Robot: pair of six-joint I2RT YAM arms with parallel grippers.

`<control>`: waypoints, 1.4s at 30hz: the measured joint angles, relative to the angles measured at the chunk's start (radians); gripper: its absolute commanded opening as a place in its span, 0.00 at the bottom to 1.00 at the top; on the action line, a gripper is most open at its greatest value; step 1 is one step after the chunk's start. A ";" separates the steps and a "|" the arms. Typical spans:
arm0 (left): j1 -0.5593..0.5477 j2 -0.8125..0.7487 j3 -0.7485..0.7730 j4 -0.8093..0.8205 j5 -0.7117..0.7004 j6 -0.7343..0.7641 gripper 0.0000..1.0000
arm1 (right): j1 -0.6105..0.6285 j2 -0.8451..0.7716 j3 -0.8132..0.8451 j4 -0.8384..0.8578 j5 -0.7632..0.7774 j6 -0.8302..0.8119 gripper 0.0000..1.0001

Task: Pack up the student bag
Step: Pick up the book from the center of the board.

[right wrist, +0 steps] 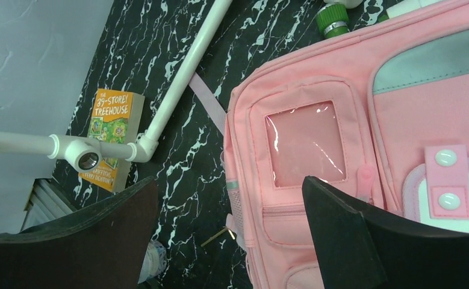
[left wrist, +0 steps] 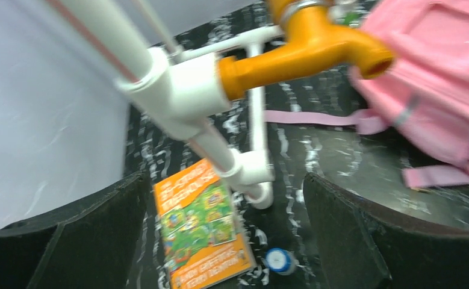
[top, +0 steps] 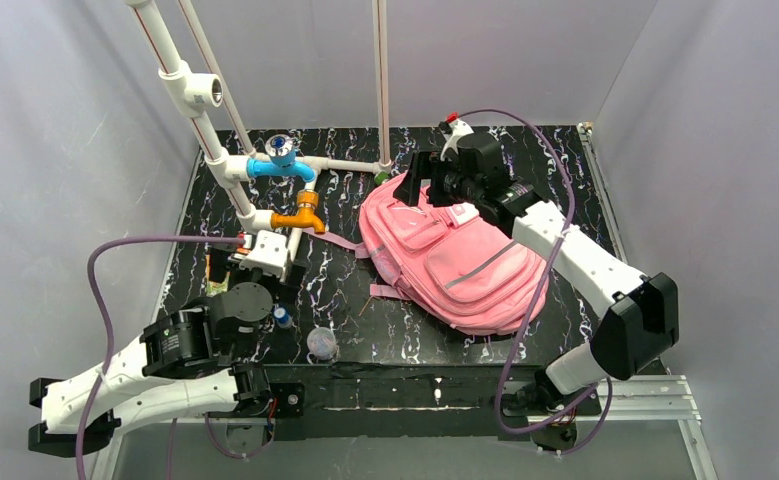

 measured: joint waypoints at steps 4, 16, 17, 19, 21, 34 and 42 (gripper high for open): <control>0.002 0.004 -0.008 -0.093 -0.181 -0.112 0.97 | 0.000 0.032 0.004 0.015 -0.008 0.006 0.96; 0.609 0.094 -0.029 -0.165 0.066 -0.279 0.98 | 0.022 0.133 0.040 0.063 -0.053 0.029 0.96; 0.656 0.069 -0.049 -0.152 0.100 -0.282 0.98 | 0.028 0.151 0.056 0.064 -0.056 0.029 0.96; 0.721 0.021 -0.069 -0.133 0.145 -0.288 0.98 | 0.035 0.176 0.077 0.066 -0.066 0.030 0.96; 0.779 -0.005 -0.070 -0.109 0.177 -0.306 0.98 | 0.046 0.206 0.107 0.065 -0.074 0.031 0.96; 1.683 0.598 -0.011 0.069 0.761 -0.505 0.98 | 0.126 0.595 0.377 0.201 -0.153 0.122 0.96; 1.693 0.913 0.048 0.165 0.927 -0.403 0.98 | 0.174 0.801 0.526 0.282 -0.187 0.238 0.94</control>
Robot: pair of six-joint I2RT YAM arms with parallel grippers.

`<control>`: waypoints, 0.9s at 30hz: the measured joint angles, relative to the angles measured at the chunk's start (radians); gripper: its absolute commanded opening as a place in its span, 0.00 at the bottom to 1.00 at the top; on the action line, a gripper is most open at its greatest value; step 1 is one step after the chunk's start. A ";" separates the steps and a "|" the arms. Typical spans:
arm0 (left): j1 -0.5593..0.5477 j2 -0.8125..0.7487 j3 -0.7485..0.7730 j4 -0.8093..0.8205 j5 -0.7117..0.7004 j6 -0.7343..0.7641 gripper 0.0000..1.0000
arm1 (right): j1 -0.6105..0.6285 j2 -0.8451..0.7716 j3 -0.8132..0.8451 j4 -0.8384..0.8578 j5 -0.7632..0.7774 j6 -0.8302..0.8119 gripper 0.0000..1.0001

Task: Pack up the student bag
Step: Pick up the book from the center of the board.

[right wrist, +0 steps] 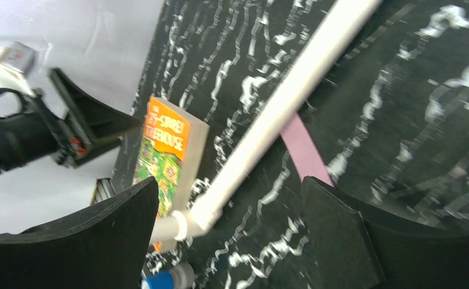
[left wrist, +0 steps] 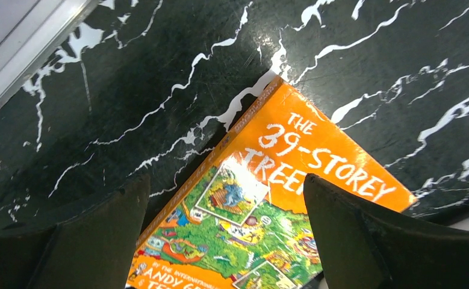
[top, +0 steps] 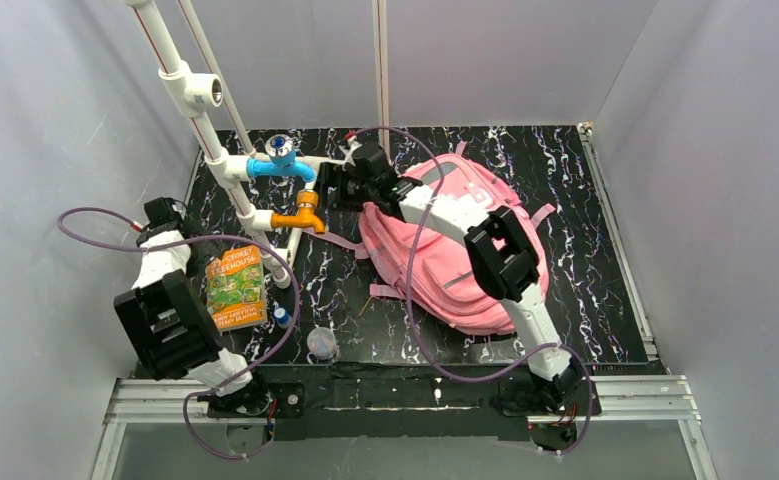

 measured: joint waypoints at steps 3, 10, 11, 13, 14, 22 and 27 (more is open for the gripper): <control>0.000 0.045 -0.015 0.029 0.021 0.050 0.98 | 0.037 0.061 0.079 0.020 -0.001 0.026 0.93; -0.023 0.105 -0.046 0.127 0.103 0.092 0.90 | 0.127 0.218 0.229 0.047 -0.008 0.074 0.88; -0.024 0.116 -0.045 0.149 0.138 0.084 0.87 | 0.138 0.242 0.248 0.042 -0.006 0.073 0.88; -0.027 0.130 -0.046 0.175 0.183 0.066 0.86 | 0.158 0.280 0.271 0.049 -0.003 0.077 0.84; -0.027 0.135 -0.046 0.189 0.206 0.056 0.86 | 0.168 0.290 0.285 0.048 0.002 0.077 0.80; -0.032 0.158 -0.050 0.263 0.322 -0.010 0.79 | 0.207 0.360 0.373 0.038 0.033 0.120 0.75; -0.032 0.164 -0.063 0.320 0.366 -0.038 0.80 | 0.225 0.378 0.430 -0.064 0.151 0.170 0.66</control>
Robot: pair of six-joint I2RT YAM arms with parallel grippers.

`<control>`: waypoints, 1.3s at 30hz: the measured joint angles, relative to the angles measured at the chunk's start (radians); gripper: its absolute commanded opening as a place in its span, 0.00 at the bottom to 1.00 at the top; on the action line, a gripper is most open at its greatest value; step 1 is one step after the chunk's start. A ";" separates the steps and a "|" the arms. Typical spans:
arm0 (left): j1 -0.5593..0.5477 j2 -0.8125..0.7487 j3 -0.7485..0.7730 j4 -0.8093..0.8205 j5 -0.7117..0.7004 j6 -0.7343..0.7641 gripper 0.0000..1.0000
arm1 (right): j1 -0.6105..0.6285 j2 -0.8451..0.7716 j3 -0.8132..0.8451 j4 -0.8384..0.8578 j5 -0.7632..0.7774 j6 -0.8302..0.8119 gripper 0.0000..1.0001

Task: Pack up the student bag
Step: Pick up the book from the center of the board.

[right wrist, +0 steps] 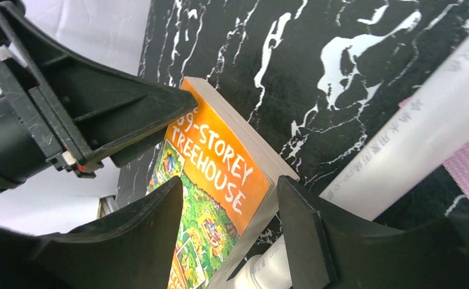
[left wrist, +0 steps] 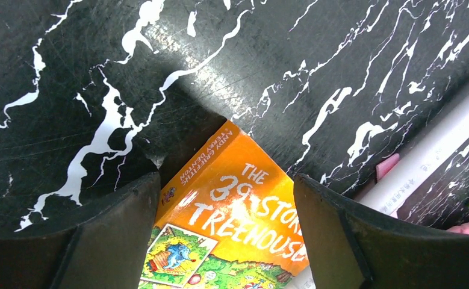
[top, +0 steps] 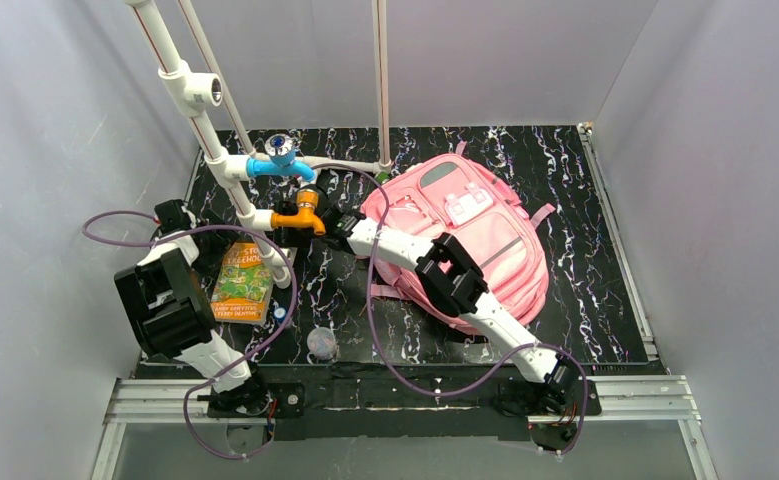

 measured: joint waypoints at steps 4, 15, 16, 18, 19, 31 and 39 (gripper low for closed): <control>0.000 -0.001 -0.001 0.010 0.003 -0.019 0.86 | 0.016 -0.006 0.011 -0.048 0.091 0.032 0.65; -0.008 -0.002 0.044 -0.181 -0.212 -0.177 0.79 | 0.064 -0.023 0.043 -0.206 0.198 0.061 0.54; -0.007 0.007 0.053 -0.186 -0.206 -0.190 0.77 | 0.065 -0.024 0.043 -0.204 0.191 0.062 0.53; -0.005 0.015 0.058 -0.183 -0.187 -0.211 0.76 | 0.062 -0.021 0.041 -0.194 0.161 0.064 0.52; -0.005 0.016 0.058 -0.179 -0.177 -0.220 0.76 | 0.059 -0.015 0.041 -0.184 0.141 0.064 0.51; 0.013 0.033 0.058 -0.113 -0.063 -0.194 0.70 | -0.024 0.060 -0.061 0.291 -0.085 0.154 0.42; 0.013 0.035 0.034 -0.022 0.013 -0.191 0.69 | -0.024 0.093 -0.061 0.428 -0.180 0.215 0.51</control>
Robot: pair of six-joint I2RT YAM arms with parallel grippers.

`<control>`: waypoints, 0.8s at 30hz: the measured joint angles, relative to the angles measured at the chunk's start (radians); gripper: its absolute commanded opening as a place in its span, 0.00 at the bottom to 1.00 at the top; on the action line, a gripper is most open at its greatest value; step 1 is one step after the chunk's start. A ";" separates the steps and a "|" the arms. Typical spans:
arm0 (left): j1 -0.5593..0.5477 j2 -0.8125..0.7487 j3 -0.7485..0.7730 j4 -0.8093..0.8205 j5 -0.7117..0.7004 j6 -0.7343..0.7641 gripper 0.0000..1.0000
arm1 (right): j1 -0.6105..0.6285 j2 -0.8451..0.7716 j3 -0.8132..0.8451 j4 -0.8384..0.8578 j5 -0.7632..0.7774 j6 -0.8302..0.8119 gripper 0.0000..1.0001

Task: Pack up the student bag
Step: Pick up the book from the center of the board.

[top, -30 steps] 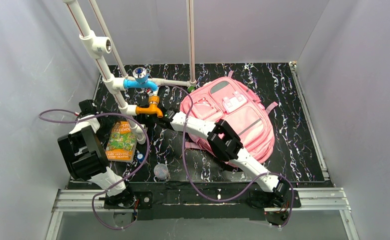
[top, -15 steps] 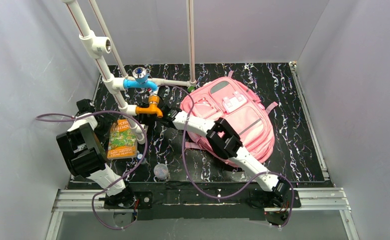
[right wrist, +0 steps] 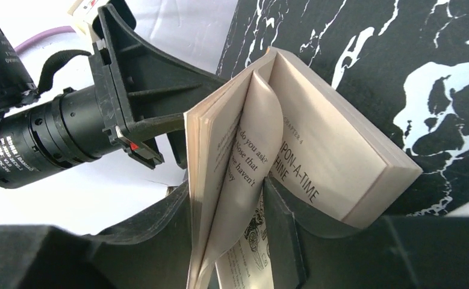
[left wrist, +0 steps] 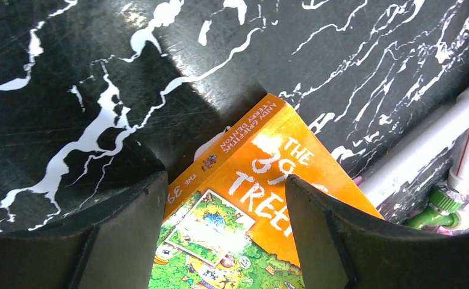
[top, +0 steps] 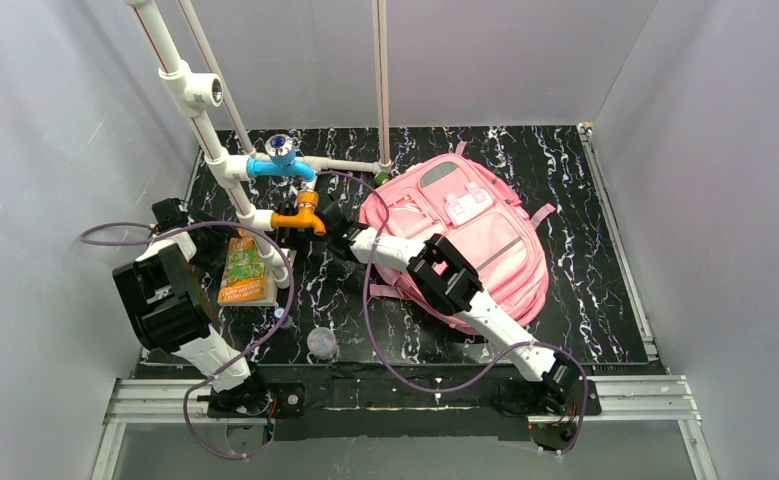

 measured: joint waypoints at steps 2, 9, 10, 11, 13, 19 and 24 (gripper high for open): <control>0.000 0.000 -0.004 0.017 0.016 0.000 0.69 | 0.005 -0.002 -0.005 0.006 0.006 -0.008 0.48; -0.007 0.000 0.003 0.007 0.007 0.015 0.74 | 0.011 -0.022 -0.065 0.045 0.028 0.020 0.29; -0.011 0.000 0.008 -0.003 -0.002 0.023 0.75 | 0.011 -0.022 -0.065 0.037 0.034 0.027 0.27; -0.016 -0.002 0.015 -0.016 -0.014 0.031 0.76 | 0.011 -0.023 -0.065 0.026 0.041 0.035 0.23; -0.028 -0.008 0.033 -0.046 -0.042 0.050 0.78 | 0.011 -0.023 -0.069 0.022 0.049 0.060 0.19; -0.074 -0.063 0.090 -0.124 -0.098 0.087 0.79 | -0.002 -0.024 -0.098 0.070 0.050 0.218 0.46; -0.105 -0.069 0.099 -0.124 -0.093 0.077 0.80 | -0.006 -0.029 -0.113 0.128 0.053 0.301 0.62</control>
